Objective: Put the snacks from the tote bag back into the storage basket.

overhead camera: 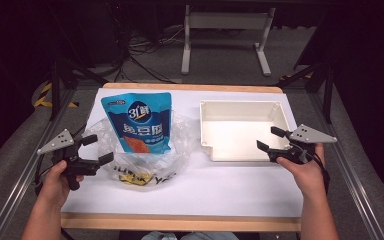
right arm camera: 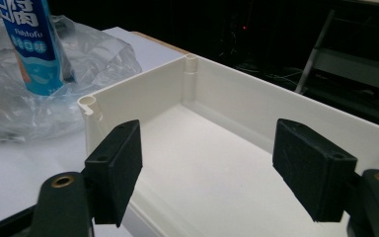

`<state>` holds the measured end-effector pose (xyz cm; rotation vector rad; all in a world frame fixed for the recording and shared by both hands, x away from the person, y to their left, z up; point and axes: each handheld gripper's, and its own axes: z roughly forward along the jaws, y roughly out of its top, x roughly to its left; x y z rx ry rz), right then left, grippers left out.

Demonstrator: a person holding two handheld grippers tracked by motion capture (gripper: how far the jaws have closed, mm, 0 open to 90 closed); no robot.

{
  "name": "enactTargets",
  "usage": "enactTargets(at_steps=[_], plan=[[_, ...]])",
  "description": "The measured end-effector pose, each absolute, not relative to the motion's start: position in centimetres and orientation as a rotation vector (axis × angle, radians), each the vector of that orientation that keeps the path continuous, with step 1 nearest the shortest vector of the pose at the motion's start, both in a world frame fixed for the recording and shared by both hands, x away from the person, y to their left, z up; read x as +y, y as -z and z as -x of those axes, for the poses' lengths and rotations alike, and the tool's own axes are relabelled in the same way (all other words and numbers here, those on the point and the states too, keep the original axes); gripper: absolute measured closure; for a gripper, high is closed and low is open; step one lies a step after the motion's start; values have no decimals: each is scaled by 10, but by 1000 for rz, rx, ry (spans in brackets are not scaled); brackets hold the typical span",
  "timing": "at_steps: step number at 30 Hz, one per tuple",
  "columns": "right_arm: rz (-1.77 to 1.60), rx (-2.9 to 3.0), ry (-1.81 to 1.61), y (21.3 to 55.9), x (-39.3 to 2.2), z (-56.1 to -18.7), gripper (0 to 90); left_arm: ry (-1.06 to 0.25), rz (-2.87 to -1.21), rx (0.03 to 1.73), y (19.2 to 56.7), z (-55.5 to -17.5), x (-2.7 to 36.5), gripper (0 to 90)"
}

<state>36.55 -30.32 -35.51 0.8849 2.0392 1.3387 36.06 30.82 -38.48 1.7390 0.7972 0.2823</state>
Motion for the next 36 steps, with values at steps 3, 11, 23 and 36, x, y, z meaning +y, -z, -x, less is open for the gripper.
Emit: enactTargets(at_steps=[3, 11, 23, 36], plan=[[-893, 2041, -1341, 355, -303, -366, 279, -332, -1746, 788, 381, -358, 306, 2], [-901, 2048, -1332, 354, -303, -372, 275, -331, -1726, 769, 379, -356, 307, 3], [-831, 2080, -1371, 337, -293, -376, 263, -322, -1748, 741, 377, -355, 305, 4], [-702, 2169, -1421, 314, -260, -389, 242, -317, -1757, 721, 375, -353, 306, 3]])
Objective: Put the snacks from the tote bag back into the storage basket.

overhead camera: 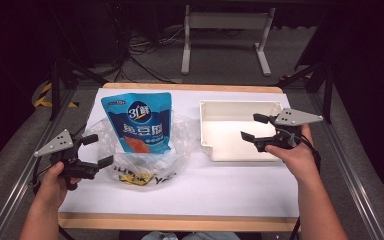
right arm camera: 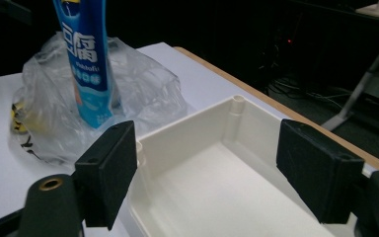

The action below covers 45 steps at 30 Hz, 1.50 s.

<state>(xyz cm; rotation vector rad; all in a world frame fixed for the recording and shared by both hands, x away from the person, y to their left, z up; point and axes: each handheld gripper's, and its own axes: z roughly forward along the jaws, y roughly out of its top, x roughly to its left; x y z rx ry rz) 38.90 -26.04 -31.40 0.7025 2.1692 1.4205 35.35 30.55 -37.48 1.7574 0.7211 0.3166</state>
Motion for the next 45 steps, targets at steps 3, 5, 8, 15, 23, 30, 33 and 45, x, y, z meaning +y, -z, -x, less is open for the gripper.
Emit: enactTargets(at_steps=[3, 5, 8, 15, 23, 30, 33, 45], plan=[[-661, 2194, -1445, 309, -249, -393, 234, -316, -1756, 718, 375, -353, 306, 3], [-642, 2210, -1464, 307, -241, -396, 226, -318, -1753, 724, 374, -353, 307, 3], [-608, 2231, -1497, 305, -230, -400, 215, -319, -1756, 718, 374, -353, 307, 3], [-538, 2291, -1528, 301, -205, -411, 204, -313, -1763, 713, 375, -354, 306, 3], [-485, 2313, -1560, 298, -185, -420, 196, -317, -1754, 717, 375, -354, 308, 3], [-468, 2322, -1584, 300, -163, -428, 176, -318, -1758, 719, 374, -353, 309, 3], [-457, 2321, -1598, 301, -156, -431, 169, -322, -1758, 725, 374, -351, 309, 4], [-417, 2372, -1616, 309, -119, -446, 164, -331, -1755, 737, 373, -345, 314, 3]])
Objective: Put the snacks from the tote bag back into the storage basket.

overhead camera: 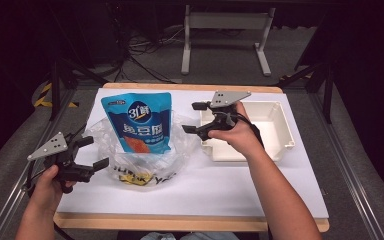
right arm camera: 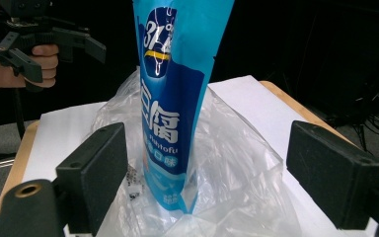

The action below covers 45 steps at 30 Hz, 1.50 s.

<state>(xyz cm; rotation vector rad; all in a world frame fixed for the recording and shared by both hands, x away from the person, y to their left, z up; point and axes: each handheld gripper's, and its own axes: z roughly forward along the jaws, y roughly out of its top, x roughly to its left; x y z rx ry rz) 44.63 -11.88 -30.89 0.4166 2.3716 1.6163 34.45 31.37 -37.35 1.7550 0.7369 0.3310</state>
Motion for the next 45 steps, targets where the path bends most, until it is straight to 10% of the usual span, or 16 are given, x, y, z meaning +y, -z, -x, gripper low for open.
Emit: enactTargets(at_steps=[45], plan=[[-313, 2452, -1653, 367, -15, -475, 105, -329, -1737, 745, 373, -355, 315, 3]])
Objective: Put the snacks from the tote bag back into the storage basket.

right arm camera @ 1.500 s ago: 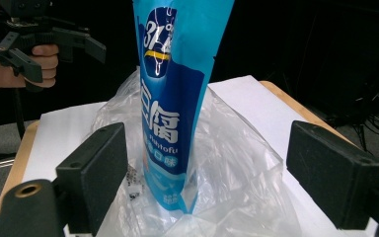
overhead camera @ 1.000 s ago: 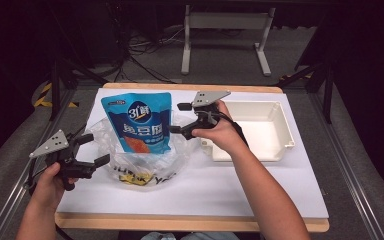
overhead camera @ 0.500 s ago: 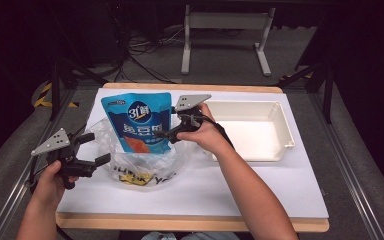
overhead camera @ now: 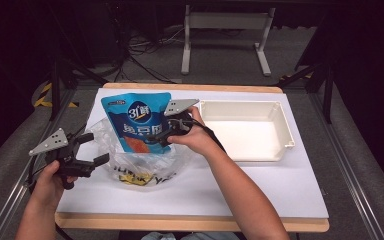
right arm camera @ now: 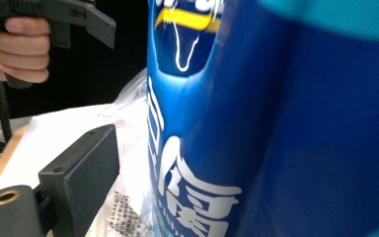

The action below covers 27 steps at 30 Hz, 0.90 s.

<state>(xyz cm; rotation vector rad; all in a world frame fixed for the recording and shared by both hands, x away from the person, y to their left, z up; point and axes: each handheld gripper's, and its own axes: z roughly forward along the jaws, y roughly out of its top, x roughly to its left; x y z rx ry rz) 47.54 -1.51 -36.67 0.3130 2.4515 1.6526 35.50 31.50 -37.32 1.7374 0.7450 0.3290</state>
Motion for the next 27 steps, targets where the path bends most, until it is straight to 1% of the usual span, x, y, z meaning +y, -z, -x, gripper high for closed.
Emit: enactTargets(at_steps=[11, 16, 18, 19, 21, 22, 23, 24, 25, 27], plan=[[-284, 2450, -1641, 375, -9, -475, 106, -329, -1737, 746, 373, -355, 315, 3], [-272, 2449, -1613, 377, -7, -474, 123, -331, -1736, 747, 373, -355, 315, 3], [-262, 2450, -1605, 378, -7, -474, 164, -332, -1732, 749, 373, -355, 316, 3], [-257, 2446, -1601, 378, -7, -475, 199, -332, -1731, 750, 373, -355, 316, 3], [-231, 2454, -1582, 377, -7, -475, 332, -332, -1731, 751, 373, -355, 316, 3], [-231, 2454, -1582, 377, -7, -475, 332, -329, -1732, 750, 373, -355, 317, 3], [-221, 2467, -1556, 376, -7, -475, 366, -330, -1732, 750, 373, -356, 317, 3], [-215, 2475, -1554, 376, -7, -476, 437, -331, -1732, 751, 373, -356, 317, 3], [-208, 2484, -1564, 376, -7, -475, 461, -333, -1732, 751, 373, -356, 317, 3], [-173, 2481, -1567, 377, -7, -476, 482, -333, -1729, 751, 373, -356, 317, 3]])
